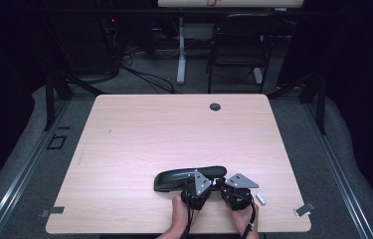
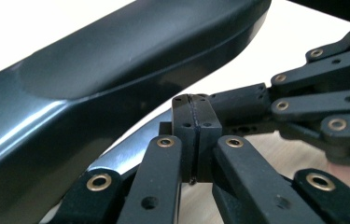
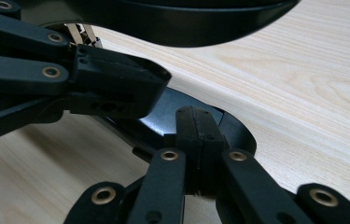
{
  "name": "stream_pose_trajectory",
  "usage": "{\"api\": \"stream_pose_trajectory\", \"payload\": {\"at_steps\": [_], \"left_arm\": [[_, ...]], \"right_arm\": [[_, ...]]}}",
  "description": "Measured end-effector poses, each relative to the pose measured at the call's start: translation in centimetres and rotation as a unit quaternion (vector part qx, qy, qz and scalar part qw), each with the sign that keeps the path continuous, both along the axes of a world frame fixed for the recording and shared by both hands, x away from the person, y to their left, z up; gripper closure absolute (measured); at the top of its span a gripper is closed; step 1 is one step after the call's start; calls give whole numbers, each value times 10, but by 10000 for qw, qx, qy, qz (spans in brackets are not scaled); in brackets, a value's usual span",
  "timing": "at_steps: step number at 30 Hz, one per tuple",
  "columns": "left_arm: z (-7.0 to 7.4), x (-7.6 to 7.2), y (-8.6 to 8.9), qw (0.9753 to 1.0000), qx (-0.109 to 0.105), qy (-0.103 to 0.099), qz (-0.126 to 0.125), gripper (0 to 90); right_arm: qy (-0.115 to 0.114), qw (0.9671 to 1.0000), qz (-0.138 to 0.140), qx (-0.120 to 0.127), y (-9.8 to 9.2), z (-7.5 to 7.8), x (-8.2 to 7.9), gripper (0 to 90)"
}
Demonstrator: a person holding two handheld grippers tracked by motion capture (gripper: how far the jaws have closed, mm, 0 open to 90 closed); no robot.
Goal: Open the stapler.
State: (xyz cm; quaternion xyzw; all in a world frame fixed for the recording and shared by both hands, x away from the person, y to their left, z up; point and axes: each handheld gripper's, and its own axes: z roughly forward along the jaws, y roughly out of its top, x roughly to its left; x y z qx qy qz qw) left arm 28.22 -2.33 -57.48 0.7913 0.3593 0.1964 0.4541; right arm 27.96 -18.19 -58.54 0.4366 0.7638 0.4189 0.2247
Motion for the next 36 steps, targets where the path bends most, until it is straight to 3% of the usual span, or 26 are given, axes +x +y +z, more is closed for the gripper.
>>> {"api": "stream_pose_trajectory", "payload": {"at_steps": [7, 25, 36], "left_arm": [[-4, 1, -5, 9998, -146, -56, 82, 900], [-1, 1, -8, 9990, -370, -124, 228, 900], [-1, -3, -11, 9987, -361, -274, 248, 900]], "right_arm": [[-81, 9998, -40, -171, 4, 0, 0, 900], [-67, 9999, -37, -108, 4, 0, 2, 900], [-72, 9999, -34, -110, 4, 0, 2, 900]]}}
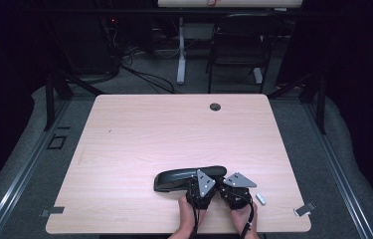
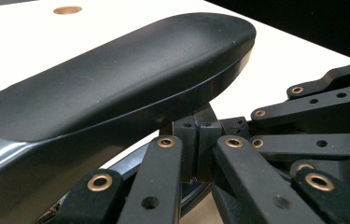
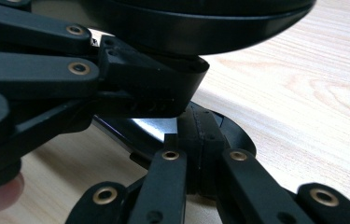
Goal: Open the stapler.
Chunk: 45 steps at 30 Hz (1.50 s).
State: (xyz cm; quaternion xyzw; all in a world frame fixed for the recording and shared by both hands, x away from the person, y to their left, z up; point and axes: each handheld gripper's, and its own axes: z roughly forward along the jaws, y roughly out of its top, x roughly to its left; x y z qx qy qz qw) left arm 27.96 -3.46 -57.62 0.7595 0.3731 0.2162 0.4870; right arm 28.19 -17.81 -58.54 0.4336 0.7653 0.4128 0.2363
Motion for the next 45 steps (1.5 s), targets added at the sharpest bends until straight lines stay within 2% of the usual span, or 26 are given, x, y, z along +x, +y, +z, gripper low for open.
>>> {"api": "stream_pose_trajectory", "payload": {"at_steps": [6, 16, 20, 22, 23, 24, 25, 27, 29, 32, 37, 41, 45], "left_arm": [[-1, 0, 0, 10000, -50, -69, 8, 900], [0, 1, 0, 10000, -55, 3, 1, 900], [1, 0, 0, 10000, -81, -47, 31, 900], [11, 1, 3, 9992, -256, -290, 139, 900], [27, 2, 3, 9985, -151, -517, -14, 900], [32, 1, 0, 9982, -35, -589, -99, 900], [32, 1, 0, 9982, -35, -589, -99, 900], [34, 1, 0, 9985, -7, -523, -167, 900], [32, 2, 1, 9988, 4, -470, -151, 900], [30, 2, 2, 9990, -103, -427, -78, 900], [36, 2, 7, 9985, -223, -509, -6, 900], [47, 0, 16, 9967, -382, -700, 118, 900], [52, 0, 20, 9963, -411, -744, 147, 900]], "right_arm": [[46, 10000, 12, 0, 0, 1, 0, 900], [35, 10000, 3, 13, 0, 0, 0, 900], [37, 10000, -1, 2, 0, 0, 0, 900], [14, 10000, 7, -46, 0, 0, 0, 900], [-24, 9998, -3, -185, 2, 1, -1, 900], [-20, 9998, -1, -193, 2, 1, -1, 900], [-20, 9998, -1, -193, 2, 1, -1, 900], [29, 10000, 12, -36, 0, 1, 1, 900], [24, 10000, 10, -36, 0, 1, 0, 900], [40, 10000, 9, -18, 0, 1, 1, 900], [51, 10000, 3, 8, 0, 1, 0, 900], [53, 10000, 13, 18, 0, 1, 0, 900], [72, 10000, 38, 37, -1, 1, 1, 900]]}}
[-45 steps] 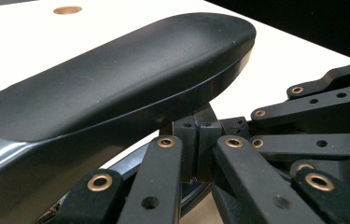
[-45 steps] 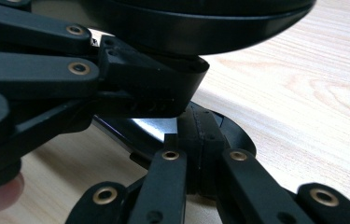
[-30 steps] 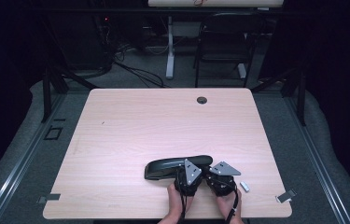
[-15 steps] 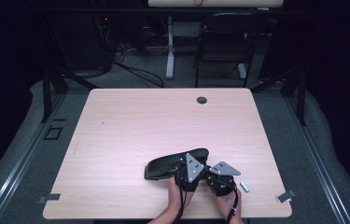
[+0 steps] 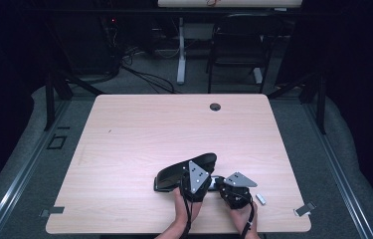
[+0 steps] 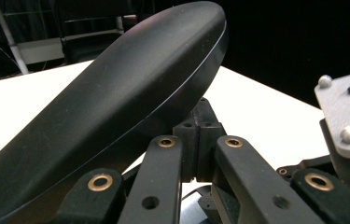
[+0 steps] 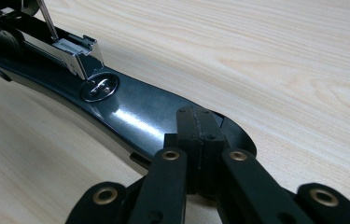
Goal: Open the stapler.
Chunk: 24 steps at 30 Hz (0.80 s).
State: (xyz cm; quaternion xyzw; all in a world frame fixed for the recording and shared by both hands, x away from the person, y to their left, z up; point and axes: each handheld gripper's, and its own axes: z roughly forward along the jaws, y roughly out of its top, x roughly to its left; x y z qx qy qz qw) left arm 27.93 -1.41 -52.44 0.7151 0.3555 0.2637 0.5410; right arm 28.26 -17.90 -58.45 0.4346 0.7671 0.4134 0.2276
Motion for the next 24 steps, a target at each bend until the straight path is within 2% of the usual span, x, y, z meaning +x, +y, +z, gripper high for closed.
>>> {"api": "stream_pose_trajectory", "payload": {"at_steps": [5, 7, 14, 24], "left_arm": [[9, -1, 9, 9998, 76, -141, 85, 900], [10, -1, 11, 9998, 108, -137, 72, 900], [11, -1, 19, 9998, 20, -115, 133, 900], [18, -1, 28, 9994, -79, -220, 245, 900]], "right_arm": [[8, 10000, -10, -27, 0, 0, 0, 900], [6, 10000, -3, -4, 0, 0, 0, 900], [4, 10000, -18, -10, 0, 0, 0, 900], [32, 10000, -15, 16, -1, 0, 0, 900]]}}
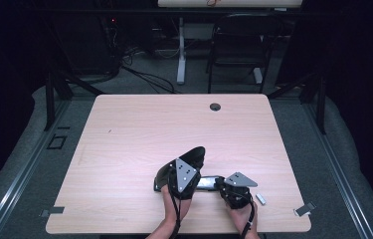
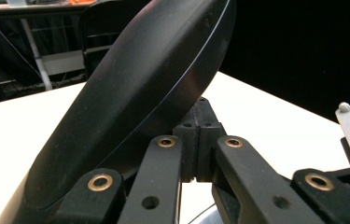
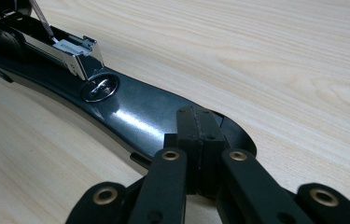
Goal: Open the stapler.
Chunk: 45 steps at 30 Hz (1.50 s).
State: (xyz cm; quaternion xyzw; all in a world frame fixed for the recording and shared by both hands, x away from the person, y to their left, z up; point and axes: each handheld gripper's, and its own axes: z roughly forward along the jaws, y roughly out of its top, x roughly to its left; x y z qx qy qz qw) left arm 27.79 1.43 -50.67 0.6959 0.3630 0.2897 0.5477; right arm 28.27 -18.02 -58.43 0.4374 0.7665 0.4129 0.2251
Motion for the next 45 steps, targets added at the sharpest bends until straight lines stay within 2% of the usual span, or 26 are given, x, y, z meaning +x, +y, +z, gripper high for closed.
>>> {"api": "stream_pose_trajectory", "payload": {"at_steps": [4, 13, 29, 42, 45], "left_arm": [[4, 0, 6, 10000, -32, -72, 52, 900], [9, -1, 16, 9998, -179, -72, 93, 900], [16, -3, 34, 9992, -220, -214, 256, 900], [18, -4, 47, 9985, -299, -232, 384, 900], [19, -4, 51, 9982, -301, -298, 417, 900]], "right_arm": [[-5, 10000, -2, -2, 0, 0, 0, 900], [-27, 10000, -20, 23, 0, -1, 0, 900], [-51, 10000, -38, 46, 0, -1, 0, 900], [-53, 10000, -17, 50, 0, -1, 0, 900], [-49, 10000, -18, 53, 0, -1, 0, 900]]}}
